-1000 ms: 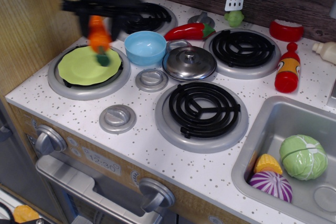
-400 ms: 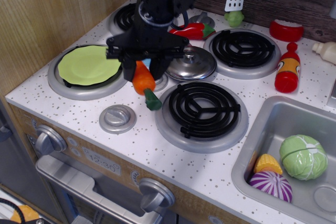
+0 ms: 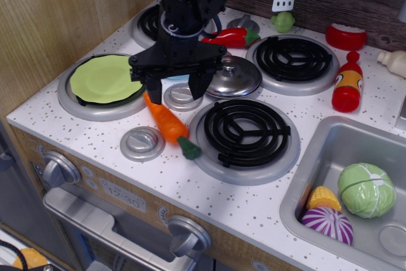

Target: Take carrot off plate

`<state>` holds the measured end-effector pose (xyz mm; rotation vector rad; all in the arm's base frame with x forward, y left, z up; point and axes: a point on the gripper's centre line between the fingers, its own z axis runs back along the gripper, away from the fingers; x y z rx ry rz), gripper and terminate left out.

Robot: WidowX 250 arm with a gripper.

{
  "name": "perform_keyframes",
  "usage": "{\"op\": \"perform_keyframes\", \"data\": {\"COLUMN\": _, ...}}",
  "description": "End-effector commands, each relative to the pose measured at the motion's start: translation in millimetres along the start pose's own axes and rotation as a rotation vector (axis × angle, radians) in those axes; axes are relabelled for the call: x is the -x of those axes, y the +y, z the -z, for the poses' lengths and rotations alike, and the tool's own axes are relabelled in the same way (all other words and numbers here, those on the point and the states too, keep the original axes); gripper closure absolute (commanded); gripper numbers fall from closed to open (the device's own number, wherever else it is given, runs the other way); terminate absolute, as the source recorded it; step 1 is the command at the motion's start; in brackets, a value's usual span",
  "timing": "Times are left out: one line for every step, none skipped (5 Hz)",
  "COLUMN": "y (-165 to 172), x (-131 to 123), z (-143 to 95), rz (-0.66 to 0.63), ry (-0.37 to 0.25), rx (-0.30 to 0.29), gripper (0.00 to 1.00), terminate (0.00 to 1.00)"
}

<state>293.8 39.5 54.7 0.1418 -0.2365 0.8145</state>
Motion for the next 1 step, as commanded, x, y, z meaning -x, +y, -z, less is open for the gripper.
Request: {"op": "perform_keyframes", "data": {"y": -1.6, "x": -6.8, "z": -7.2, "rz": 0.011, "ry": -0.024, "rx": 0.023, "gripper": 0.00, "terminate": 1.00}}
